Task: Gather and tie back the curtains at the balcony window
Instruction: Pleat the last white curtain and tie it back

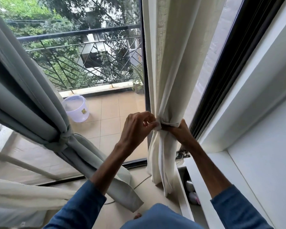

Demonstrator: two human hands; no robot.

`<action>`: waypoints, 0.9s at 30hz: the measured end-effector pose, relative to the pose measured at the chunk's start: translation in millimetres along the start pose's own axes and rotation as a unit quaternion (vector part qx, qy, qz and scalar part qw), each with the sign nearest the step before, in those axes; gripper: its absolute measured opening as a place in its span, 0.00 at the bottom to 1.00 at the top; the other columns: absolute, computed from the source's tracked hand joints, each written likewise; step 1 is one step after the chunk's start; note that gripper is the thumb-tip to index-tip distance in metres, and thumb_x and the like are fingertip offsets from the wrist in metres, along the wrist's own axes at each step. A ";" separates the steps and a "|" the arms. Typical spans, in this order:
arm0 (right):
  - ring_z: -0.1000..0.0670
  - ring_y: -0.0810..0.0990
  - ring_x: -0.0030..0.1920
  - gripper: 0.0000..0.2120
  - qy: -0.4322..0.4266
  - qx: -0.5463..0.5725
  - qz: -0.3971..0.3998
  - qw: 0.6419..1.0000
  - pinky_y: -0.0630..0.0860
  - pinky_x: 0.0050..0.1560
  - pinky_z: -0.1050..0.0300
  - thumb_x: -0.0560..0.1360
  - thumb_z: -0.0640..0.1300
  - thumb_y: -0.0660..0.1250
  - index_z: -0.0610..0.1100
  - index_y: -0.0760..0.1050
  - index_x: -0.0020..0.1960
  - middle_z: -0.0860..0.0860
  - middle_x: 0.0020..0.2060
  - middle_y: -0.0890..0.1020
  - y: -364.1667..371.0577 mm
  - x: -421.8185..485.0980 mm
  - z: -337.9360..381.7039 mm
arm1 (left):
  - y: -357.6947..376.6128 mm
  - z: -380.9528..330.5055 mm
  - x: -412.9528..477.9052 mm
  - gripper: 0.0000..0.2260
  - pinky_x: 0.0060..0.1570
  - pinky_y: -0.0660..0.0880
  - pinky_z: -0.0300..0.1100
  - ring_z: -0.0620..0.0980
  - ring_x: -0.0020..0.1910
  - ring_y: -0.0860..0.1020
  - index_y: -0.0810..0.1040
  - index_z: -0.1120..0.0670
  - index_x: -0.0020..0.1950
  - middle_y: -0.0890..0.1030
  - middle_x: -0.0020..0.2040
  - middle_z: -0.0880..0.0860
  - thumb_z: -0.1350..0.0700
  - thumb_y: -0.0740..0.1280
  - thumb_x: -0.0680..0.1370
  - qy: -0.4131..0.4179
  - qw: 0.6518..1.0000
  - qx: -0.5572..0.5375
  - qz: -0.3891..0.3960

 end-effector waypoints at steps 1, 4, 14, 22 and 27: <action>0.51 0.86 0.50 0.12 0.000 -0.004 0.005 1.000 0.82 0.52 0.54 0.70 0.36 0.79 0.49 0.85 0.50 0.50 0.47 0.88 -0.7 0.5 1.7 | -0.1 -1.4 0.9 0.06 0.37 0.77 0.41 0.40 0.31 0.77 0.83 0.51 0.41 0.83 0.34 0.44 0.52 0.78 0.71 0.012 1.000 0.012 -0.001; 0.52 0.86 0.50 0.13 -0.004 -0.024 0.019 1.000 0.81 0.51 0.56 0.68 0.39 0.80 0.52 0.85 0.48 0.52 0.47 0.88 -0.2 0.8 7.2 | 1.0 -5.5 1.3 0.05 0.35 0.75 0.41 0.40 0.32 0.72 0.84 0.52 0.41 0.81 0.34 0.45 0.53 0.78 0.71 0.051 0.998 0.044 0.003; 0.53 0.85 0.54 0.18 -0.008 -0.014 0.055 0.998 0.81 0.56 0.57 0.69 0.36 0.80 0.54 0.84 0.53 0.54 0.51 0.88 -7.5 5.4 10.2 | 3.2 11.8 5.0 0.17 0.36 0.67 0.29 0.40 0.34 0.74 0.77 0.52 0.46 0.81 0.38 0.44 0.49 0.81 0.67 -0.013 0.999 -0.011 -0.039; 0.49 0.84 0.58 0.24 0.015 -0.057 0.114 0.992 0.82 0.56 0.56 0.69 0.39 0.80 0.44 0.80 0.63 0.48 0.56 0.86 -15.5 18.5 8.3 | 7.0 5.0 14.5 0.15 0.28 0.63 0.31 0.48 0.27 0.71 0.77 0.49 0.32 0.75 0.27 0.49 0.55 0.72 0.78 0.039 0.991 0.008 0.125; 0.46 0.84 0.58 0.24 0.020 -0.051 0.092 0.994 0.81 0.59 0.49 0.67 0.39 0.82 0.45 0.81 0.61 0.47 0.55 0.86 -14.9 26.4 -0.4 | 16.6 5.4 10.7 0.23 0.32 0.59 0.41 0.52 0.29 0.64 0.65 0.53 0.27 0.66 0.26 0.49 0.57 0.73 0.77 0.022 0.996 0.062 0.054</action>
Point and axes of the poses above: each hand's wrist, its own x-axis towards the middle knuckle, its own y-axis out of the palm, z = x × y, the point moved 2 cm from there along x, towards the middle knuckle
